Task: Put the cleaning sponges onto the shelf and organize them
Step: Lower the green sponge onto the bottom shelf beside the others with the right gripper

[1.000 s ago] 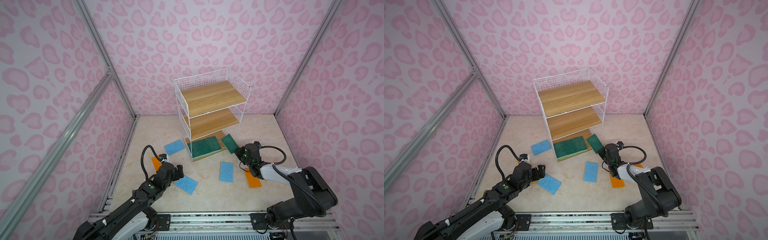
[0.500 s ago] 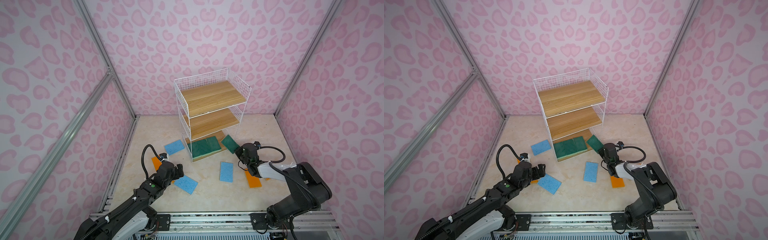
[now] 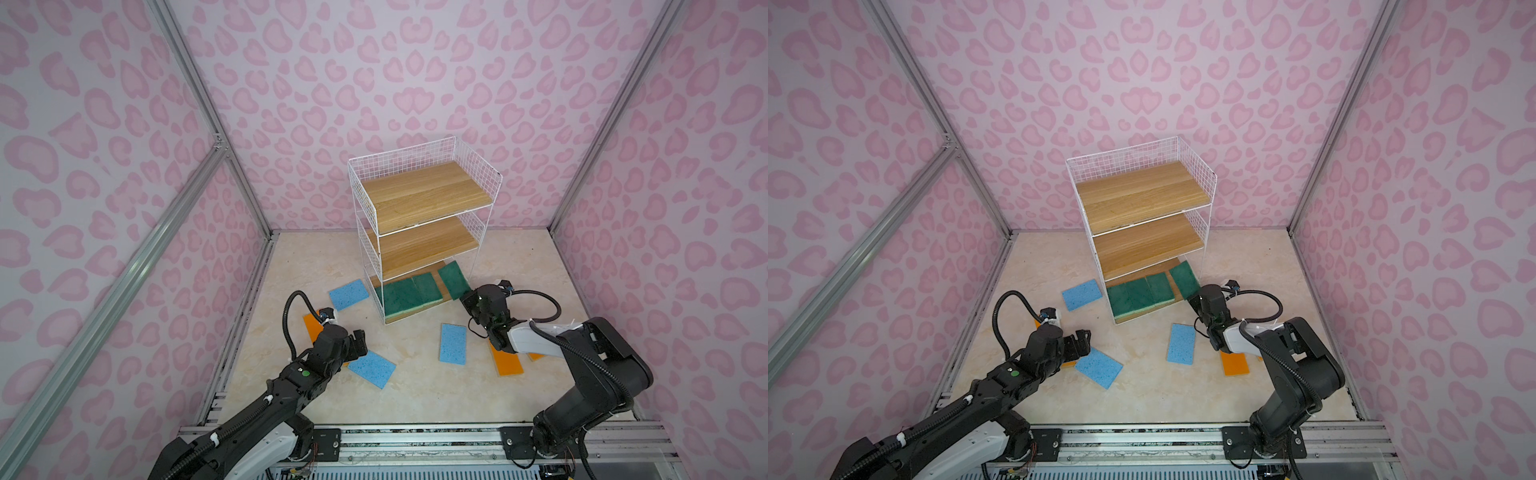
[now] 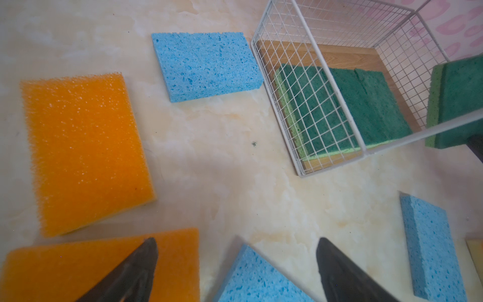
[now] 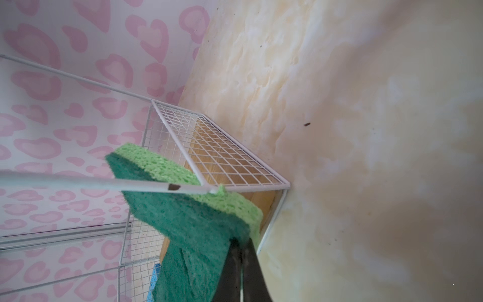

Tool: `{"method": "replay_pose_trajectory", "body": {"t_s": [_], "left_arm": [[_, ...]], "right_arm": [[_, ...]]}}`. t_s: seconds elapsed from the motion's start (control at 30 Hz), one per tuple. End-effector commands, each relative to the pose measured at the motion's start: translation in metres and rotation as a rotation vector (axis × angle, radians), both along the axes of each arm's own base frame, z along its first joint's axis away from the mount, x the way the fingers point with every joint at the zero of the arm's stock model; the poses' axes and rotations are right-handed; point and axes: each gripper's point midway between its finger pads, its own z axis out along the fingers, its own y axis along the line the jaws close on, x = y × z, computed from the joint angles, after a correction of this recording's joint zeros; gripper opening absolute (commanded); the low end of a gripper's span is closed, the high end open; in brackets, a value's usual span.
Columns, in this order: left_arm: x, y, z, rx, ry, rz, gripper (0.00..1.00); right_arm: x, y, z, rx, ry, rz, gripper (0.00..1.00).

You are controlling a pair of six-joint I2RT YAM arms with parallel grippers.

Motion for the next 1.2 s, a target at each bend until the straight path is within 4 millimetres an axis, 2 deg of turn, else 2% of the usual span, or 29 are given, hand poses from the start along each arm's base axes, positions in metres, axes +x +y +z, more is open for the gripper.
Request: {"method": "replay_pose_trajectory", "body": {"t_s": [0.0, 0.13, 0.37, 0.63, 1.17], "left_arm": [[0.004, -0.001, 0.006, -0.015, -0.032, -0.001, 0.96], [0.004, -0.001, 0.006, -0.016, -0.035, -0.001, 0.96], [0.003, 0.000, 0.006, -0.016, -0.035, -0.001, 0.96], [0.004, 0.000, 0.004, -0.015, -0.028, 0.000, 0.96], [0.004, 0.000, 0.003, -0.017, -0.026, 0.001, 0.96]], "right_arm": [[0.009, 0.003, 0.013, 0.013, -0.052, -0.017, 0.00], [0.013, 0.009, 0.014, 0.010, -0.053, -0.010, 0.00], [0.018, 0.010, 0.007, -0.014, -0.037, -0.018, 0.00], [0.028, 0.022, -0.003, -0.023, -0.020, 0.029, 0.00], [0.025, 0.023, -0.009, -0.042, -0.002, 0.054, 0.01]]}}
